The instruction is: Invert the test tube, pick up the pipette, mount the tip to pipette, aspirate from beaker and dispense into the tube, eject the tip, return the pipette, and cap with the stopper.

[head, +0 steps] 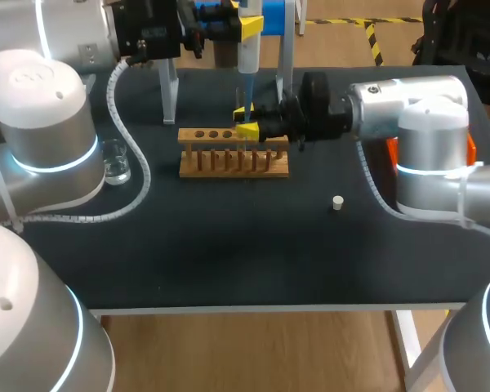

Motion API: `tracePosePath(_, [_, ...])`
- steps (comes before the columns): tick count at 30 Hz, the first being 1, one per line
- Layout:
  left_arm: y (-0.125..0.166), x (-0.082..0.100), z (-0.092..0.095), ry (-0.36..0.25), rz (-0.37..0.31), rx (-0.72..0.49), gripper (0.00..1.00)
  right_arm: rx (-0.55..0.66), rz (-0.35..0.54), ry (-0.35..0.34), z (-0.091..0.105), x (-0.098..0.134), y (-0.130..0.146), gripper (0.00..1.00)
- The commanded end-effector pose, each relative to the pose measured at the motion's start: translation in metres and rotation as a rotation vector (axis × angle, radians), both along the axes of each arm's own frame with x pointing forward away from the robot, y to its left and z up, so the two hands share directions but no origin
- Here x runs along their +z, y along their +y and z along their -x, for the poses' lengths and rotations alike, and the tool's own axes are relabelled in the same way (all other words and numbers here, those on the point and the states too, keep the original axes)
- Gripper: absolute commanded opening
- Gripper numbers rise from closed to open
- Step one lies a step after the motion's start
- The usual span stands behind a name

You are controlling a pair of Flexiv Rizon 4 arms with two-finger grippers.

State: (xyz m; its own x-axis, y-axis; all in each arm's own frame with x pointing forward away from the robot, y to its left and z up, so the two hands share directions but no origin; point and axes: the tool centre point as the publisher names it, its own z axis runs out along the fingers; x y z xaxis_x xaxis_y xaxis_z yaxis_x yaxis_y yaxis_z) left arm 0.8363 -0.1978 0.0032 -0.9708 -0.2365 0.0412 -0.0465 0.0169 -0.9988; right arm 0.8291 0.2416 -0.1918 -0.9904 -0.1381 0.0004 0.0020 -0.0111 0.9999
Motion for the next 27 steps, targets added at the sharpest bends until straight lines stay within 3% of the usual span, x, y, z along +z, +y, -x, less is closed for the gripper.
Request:
tracePosePath(1, [0.001,-0.001,0.001,-0.002,0.004,0.0,0.0,-0.009,0.026,-0.007,0.004,-0.007,-0.01,1.0])
tracePosePath(12, [0.001,-0.001,0.001,-0.002,0.004,0.0,0.0,-0.032,0.158,-0.094,0.014,-0.041,-0.066,1.0])
tracePosePath(19, [0.001,-0.001,0.001,-0.002,0.004,0.0,0.0,-0.061,0.176,-0.067,0.013,-0.057,-0.093,1.0])
tracePosePath(27, [0.001,-0.001,0.001,-0.002,0.004,0.0,0.0,-0.061,0.175,-0.063,0.014,-0.058,-0.098,1.0])
